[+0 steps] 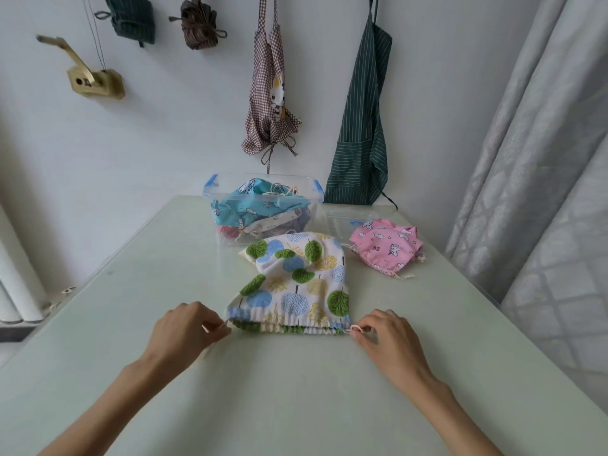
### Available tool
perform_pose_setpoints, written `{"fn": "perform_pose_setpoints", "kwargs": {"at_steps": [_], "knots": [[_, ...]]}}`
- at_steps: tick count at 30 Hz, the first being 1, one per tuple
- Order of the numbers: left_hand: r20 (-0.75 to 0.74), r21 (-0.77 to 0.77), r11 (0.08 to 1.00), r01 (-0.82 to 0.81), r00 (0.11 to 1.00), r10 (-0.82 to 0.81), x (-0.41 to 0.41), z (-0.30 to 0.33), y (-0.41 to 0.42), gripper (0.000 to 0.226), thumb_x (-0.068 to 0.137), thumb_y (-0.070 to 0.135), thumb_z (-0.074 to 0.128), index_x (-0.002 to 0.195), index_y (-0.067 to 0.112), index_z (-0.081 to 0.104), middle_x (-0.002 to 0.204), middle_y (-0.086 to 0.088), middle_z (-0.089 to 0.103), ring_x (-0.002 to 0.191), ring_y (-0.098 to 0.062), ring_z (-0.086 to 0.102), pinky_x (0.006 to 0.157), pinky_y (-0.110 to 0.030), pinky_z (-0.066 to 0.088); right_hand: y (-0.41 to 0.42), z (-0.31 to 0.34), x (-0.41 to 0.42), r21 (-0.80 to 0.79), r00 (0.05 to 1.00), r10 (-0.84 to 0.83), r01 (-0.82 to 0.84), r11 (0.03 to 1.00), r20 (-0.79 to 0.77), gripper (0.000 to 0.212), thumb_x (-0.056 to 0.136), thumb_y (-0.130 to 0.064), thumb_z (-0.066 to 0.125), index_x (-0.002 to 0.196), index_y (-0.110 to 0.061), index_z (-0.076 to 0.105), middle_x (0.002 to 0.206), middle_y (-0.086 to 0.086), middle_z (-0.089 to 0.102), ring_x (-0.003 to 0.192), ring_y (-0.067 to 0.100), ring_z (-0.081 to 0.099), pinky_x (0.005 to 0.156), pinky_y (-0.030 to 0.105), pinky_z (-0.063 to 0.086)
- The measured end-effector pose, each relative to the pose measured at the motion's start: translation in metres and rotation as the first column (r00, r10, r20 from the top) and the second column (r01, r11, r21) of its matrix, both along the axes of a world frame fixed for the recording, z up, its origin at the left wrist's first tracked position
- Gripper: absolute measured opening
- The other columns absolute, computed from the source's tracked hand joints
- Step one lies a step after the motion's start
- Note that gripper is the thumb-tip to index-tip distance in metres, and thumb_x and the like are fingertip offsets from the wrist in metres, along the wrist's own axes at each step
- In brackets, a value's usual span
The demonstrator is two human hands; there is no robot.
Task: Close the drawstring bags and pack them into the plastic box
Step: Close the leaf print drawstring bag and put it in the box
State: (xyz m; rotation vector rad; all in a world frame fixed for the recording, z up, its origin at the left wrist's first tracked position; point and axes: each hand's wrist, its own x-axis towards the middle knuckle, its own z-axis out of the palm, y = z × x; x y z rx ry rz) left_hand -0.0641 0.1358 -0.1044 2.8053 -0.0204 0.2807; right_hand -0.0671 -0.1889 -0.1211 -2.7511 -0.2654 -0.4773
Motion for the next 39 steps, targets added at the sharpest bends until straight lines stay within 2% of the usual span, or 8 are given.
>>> {"fn": "perform_pose_setpoints", "kwargs": {"at_steps": [5,9,14,18,21,26,34,39], "knots": [[0.097,0.02,1.0,0.015,0.995,-0.017,-0.002,0.001,0.008,0.015,0.084,0.043,0.065,0.082,0.032,0.074,0.059,0.01,0.068,0.073,-0.014,0.066,0.059,-0.024,0.042,-0.037,0.0,0.004,-0.054,0.996,-0.082,0.084,0.995,0.031,0.01,0.088,-0.027,0.061,0.084,-0.02,0.067,0.087,-0.003,0.067,0.089,0.024,0.059,0.076,0.035,0.041],[0.142,0.057,0.995,-0.077,0.988,0.069,0.003,0.002,0.031,0.015,0.084,0.037,0.067,0.091,0.026,0.076,0.091,0.003,0.074,0.09,-0.026,0.065,0.063,-0.027,0.038,-0.069,0.009,0.007,-0.003,0.957,-0.289,0.289,0.957,0.013,0.012,0.087,-0.027,0.063,0.085,-0.018,0.07,0.093,0.002,0.068,0.095,0.028,0.058,0.081,0.036,0.04],[0.181,0.17,0.951,-0.257,0.957,0.226,0.003,0.014,0.05,0.017,0.085,0.039,0.065,0.095,0.03,0.075,0.099,0.002,0.073,0.091,-0.029,0.065,0.06,-0.027,0.033,-0.083,0.02,0.008,0.015,0.886,-0.459,0.461,0.887,-0.059,0.013,0.086,-0.025,0.063,0.088,-0.019,0.074,0.098,0.005,0.071,0.1,0.03,0.059,0.083,0.036,0.046],[-0.064,0.375,0.911,-0.172,0.975,0.211,0.011,0.032,0.045,0.039,0.083,0.041,0.067,0.12,0.033,0.059,0.122,0.006,0.062,0.114,-0.017,0.056,0.077,-0.025,0.043,-0.071,0.032,0.011,-0.019,0.897,-0.373,0.38,0.925,-0.237,0.031,0.087,-0.023,0.061,0.118,-0.018,0.061,0.12,0.005,0.061,0.114,0.025,0.056,0.09,0.032,0.044],[-0.247,0.27,0.963,-0.015,0.965,0.085,0.009,0.047,0.026,0.068,0.078,0.047,0.069,0.137,0.029,0.041,0.136,0.008,0.05,0.125,-0.014,0.047,0.094,-0.025,0.04,-0.042,0.041,0.007,-0.024,0.947,-0.246,0.246,0.969,-0.207,0.043,0.089,-0.027,0.058,0.13,-0.021,0.049,0.128,0.004,0.051,0.12,0.022,0.05,0.095,0.031,0.041],[-0.135,0.124,0.987,0.101,0.987,-0.084,0.003,0.018,-0.052,0.039,0.085,0.057,0.055,0.113,0.03,0.057,0.116,0.01,0.06,0.109,-0.015,0.057,0.083,-0.026,0.042,0.037,0.028,-0.006,-0.028,0.97,0.017,-0.024,0.999,-0.241,0.03,0.088,-0.039,0.058,0.115,-0.025,0.061,0.12,-0.004,0.054,0.113,0.017,0.055,0.089,0.028,0.041],[0.138,0.193,0.961,0.196,0.964,-0.225,0.01,-0.002,-0.057,0.036,0.095,0.049,0.04,0.093,0.027,0.068,0.082,0.001,0.07,0.079,-0.027,0.064,0.06,-0.031,0.039,0.054,0.013,0.007,0.031,0.997,0.021,-0.019,0.999,-0.073,0.02,0.095,-0.038,0.047,0.094,-0.02,0.056,0.098,0.002,0.069,0.091,0.028,0.063,0.068,0.033,0.041],[0.252,0.447,0.83,0.332,0.844,-0.473,0.012,-0.004,-0.027,0.028,0.085,0.04,0.048,0.067,0.029,0.066,0.051,0.013,0.054,0.043,-0.013,0.054,0.039,-0.018,0.019,0.043,0.01,0.006,-0.044,0.985,0.168,-0.17,0.984,-0.036,0.019,0.097,-0.035,0.045,0.095,-0.018,0.053,0.091,0.005,0.07,0.087,0.032,0.062,0.067,0.035,0.042]]}}
